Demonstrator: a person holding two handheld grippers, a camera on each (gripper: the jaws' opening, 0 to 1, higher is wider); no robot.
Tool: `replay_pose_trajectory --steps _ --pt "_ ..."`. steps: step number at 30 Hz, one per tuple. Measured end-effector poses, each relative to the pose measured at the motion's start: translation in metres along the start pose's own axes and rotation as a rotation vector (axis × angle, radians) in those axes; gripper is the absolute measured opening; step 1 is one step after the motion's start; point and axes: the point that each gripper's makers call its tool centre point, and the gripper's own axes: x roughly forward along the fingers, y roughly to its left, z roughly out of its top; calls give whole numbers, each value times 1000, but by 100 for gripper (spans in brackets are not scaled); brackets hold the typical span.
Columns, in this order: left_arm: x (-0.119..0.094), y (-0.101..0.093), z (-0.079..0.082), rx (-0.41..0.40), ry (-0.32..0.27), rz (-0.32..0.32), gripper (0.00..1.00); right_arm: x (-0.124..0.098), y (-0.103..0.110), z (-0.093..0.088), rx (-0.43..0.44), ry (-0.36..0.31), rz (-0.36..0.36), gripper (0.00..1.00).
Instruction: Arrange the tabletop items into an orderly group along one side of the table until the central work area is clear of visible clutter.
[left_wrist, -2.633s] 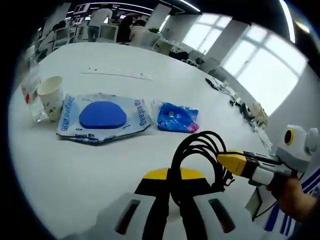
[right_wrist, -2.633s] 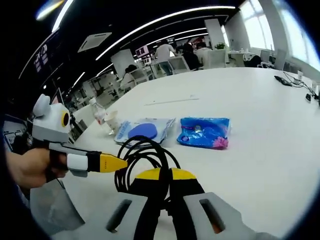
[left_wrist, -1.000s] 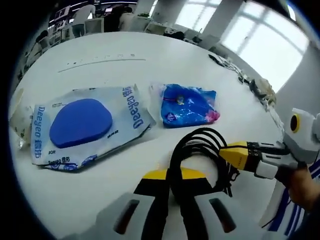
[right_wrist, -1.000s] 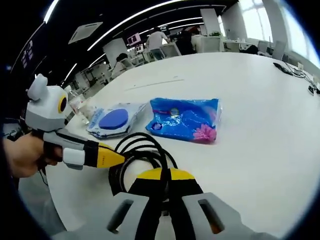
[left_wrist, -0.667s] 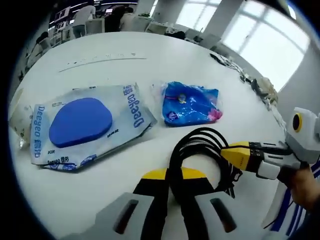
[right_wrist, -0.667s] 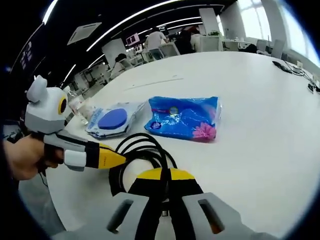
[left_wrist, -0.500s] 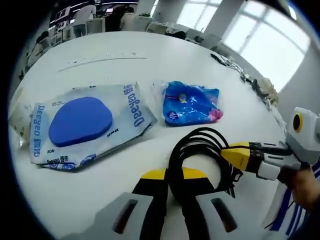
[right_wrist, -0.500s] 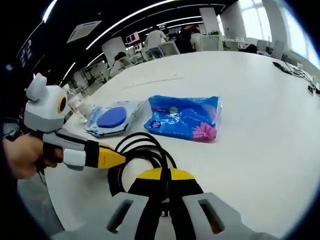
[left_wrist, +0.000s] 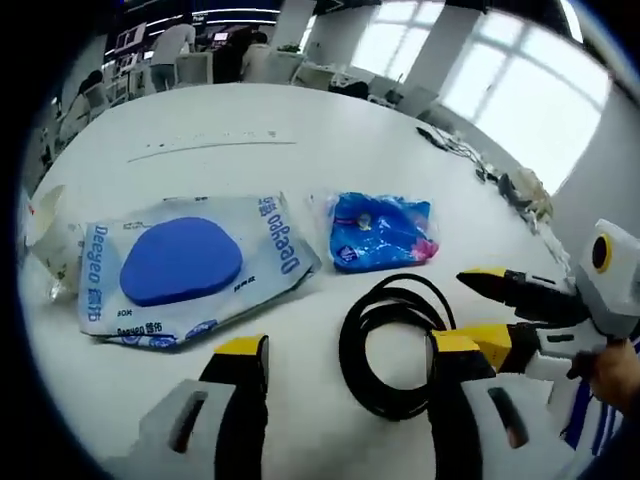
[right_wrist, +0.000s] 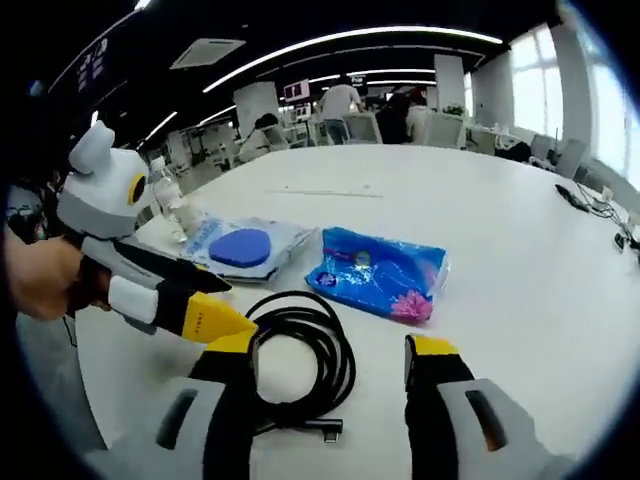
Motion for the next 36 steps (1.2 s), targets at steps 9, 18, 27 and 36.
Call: replay_pose_trajectory --steps 9,18,27,36 --pt "-32 20 -17 -38 -5 34 96 -26 -11 -11 113 -36 -73 100" --pt "-47 20 -7 -60 -45 35 96 -28 4 5 76 -48 -47 97" --pt "-78 26 -8 -91 -79 37 96 -34 26 9 56 -47 -17 95" --pt "-159 48 -33 -128 -134 41 96 -61 52 -2 43 -48 -18 93"
